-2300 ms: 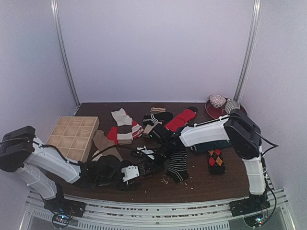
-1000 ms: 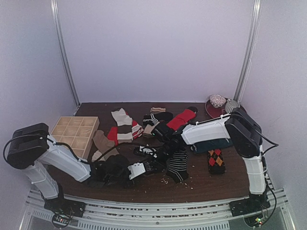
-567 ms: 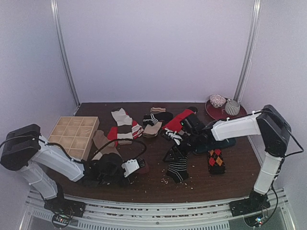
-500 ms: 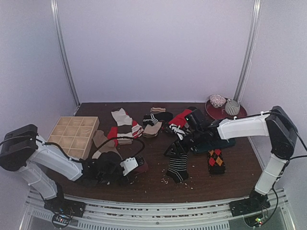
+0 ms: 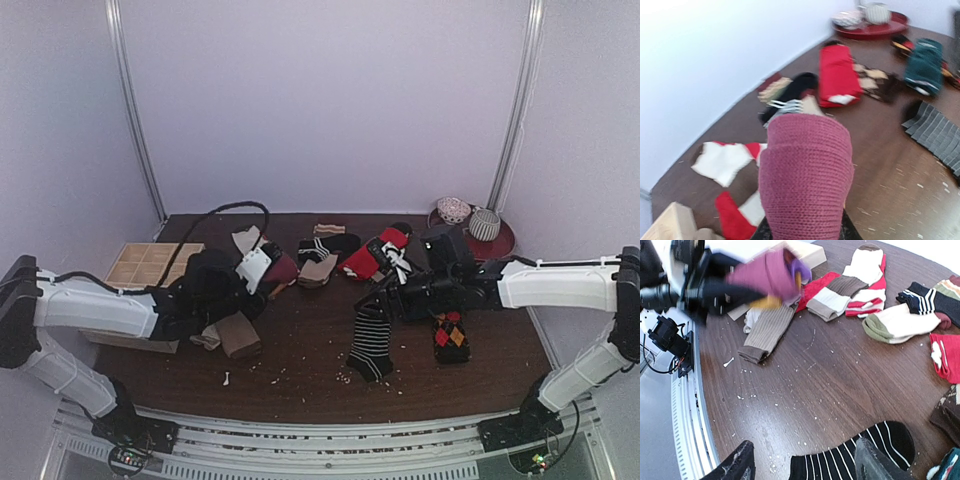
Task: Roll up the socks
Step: Place a pair of socks in the storage box.
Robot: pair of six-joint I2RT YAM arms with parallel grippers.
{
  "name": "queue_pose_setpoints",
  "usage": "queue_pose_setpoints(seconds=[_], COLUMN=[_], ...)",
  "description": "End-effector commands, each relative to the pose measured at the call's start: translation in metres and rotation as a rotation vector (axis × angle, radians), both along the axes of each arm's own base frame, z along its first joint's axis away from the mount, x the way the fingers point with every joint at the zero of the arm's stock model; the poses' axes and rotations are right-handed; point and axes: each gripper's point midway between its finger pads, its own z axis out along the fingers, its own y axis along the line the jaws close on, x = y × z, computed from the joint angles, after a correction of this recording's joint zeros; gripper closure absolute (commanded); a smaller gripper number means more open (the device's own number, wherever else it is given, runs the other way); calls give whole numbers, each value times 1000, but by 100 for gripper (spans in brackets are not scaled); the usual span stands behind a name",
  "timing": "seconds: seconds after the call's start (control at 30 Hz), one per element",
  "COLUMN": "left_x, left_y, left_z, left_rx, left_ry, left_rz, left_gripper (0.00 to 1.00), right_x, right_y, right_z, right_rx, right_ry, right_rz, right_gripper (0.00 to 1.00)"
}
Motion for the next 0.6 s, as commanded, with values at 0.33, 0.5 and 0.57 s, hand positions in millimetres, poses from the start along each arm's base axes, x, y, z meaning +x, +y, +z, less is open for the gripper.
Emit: queue_pose_setpoints(seconds=[0.33,0.5,0.57], left_x=[86,100,105], left_y=[163,197,210], left_z=[23,22,27], left_rx=[-143,-111,-79], left_ry=[74,110,95], left_rz=[679,743,764], left_gripper=[100,100,100], right_x=[-13,-19,-20], right_y=[-2,-2,-2], right_z=[-2,-6,-7], right_rx=[55,73,77], right_ry=[20,34,41], right_rz=[30,41,46], right_gripper=[32,33,33])
